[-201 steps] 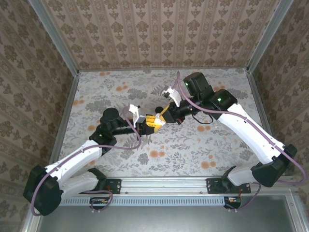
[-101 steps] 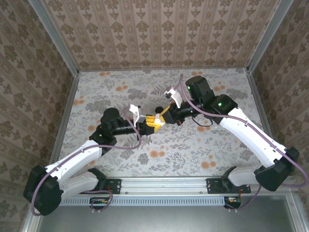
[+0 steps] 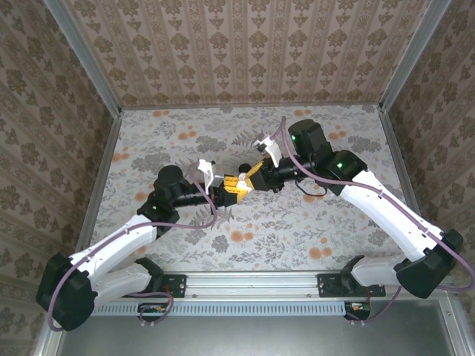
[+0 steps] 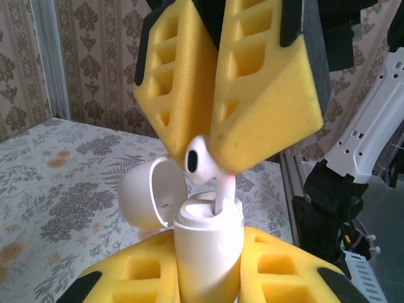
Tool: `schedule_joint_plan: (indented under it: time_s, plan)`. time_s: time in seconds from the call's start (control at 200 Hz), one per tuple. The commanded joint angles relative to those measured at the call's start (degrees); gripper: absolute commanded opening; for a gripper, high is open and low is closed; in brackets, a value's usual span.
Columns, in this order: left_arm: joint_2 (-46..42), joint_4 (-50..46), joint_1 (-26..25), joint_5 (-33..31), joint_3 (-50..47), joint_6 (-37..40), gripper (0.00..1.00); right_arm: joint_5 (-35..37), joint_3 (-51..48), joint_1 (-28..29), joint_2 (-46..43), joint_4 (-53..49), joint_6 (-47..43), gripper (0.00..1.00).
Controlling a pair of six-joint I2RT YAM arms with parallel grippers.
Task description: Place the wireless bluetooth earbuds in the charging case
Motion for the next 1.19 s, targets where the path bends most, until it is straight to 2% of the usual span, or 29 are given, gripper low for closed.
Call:
schedule_joint_plan:
  time_s: [0.0, 0.495, 0.735, 1.19]
  plan:
    - [-2.5, 8.6, -0.4, 1.7, 1.8, -1.0, 0.0, -1.4, -1.4, -0.1, 0.7, -1.4, 1.1, 0.22]
    - [-2.5, 8.0, -0.6, 0.9, 1.5, -0.6, 0.0, -0.9, -0.6, -0.2, 0.5, -1.1, 2.6, 0.32]
    - [-2.4, 8.0, -0.7, 0.3, 1.2, -0.3, 0.0, -0.5, 0.3, -0.1, 1.3, -1.8, 3.5, 0.2]
    - [-1.7, 11.3, -1.3, -0.2, 0.3, -0.6, 0.0, 1.3, 2.3, 1.6, 3.8, -6.0, -2.0, 0.19]
